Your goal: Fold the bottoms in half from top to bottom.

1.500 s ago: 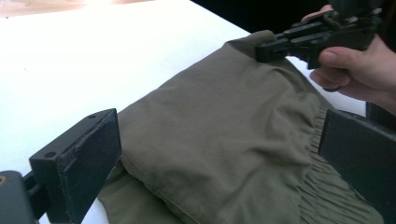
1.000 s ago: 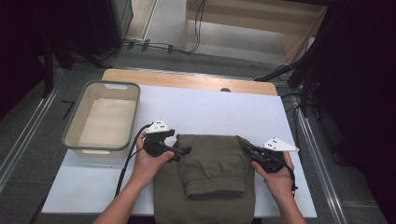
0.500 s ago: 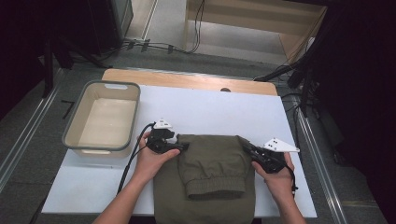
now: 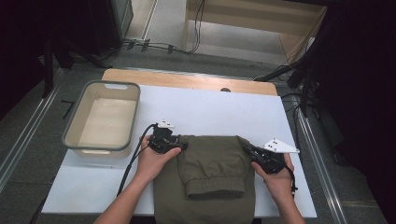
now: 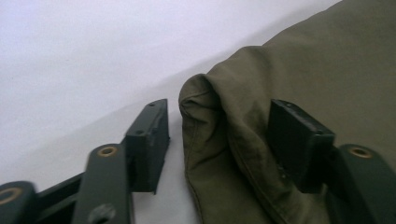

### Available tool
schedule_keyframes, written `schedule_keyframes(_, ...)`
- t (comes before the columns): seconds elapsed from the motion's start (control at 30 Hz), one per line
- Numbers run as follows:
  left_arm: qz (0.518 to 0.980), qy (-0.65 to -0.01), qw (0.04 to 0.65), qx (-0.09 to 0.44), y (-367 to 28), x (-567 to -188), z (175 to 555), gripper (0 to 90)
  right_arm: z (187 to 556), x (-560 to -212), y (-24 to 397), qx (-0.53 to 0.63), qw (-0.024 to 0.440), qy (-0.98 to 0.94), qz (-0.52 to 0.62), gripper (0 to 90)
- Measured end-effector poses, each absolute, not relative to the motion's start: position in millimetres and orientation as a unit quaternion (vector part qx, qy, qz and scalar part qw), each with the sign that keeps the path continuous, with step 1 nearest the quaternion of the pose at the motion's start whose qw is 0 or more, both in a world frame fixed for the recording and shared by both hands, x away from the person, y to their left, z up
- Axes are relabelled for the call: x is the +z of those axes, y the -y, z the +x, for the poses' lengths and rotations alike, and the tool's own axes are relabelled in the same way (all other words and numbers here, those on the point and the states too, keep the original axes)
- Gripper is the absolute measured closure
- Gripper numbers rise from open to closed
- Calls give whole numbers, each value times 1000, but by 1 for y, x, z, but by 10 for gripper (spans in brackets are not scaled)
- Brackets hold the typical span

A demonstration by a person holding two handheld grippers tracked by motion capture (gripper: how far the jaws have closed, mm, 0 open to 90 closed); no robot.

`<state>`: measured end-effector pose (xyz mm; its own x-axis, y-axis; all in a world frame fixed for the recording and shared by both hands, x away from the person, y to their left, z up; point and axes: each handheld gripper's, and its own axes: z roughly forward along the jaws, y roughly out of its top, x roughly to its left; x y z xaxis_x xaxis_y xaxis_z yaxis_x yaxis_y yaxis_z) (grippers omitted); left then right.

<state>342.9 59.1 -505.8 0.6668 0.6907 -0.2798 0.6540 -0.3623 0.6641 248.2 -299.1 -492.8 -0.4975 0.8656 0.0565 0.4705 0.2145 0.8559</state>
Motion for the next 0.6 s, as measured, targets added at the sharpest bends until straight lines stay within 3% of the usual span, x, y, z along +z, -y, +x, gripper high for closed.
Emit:
schedule_keyframes(0.2,826,-409,387,20,-58,-507,341,655,248,-494,298,439,226,-746,447,808)
schedule_keyframes(0.4,826,-401,397,15,-59,-503,340,821,249,-495,299,442,223,-744,449,808)
schedule_keyframes(0.6,820,-394,414,24,-64,-490,340,851,252,-490,299,444,224,-745,446,808)
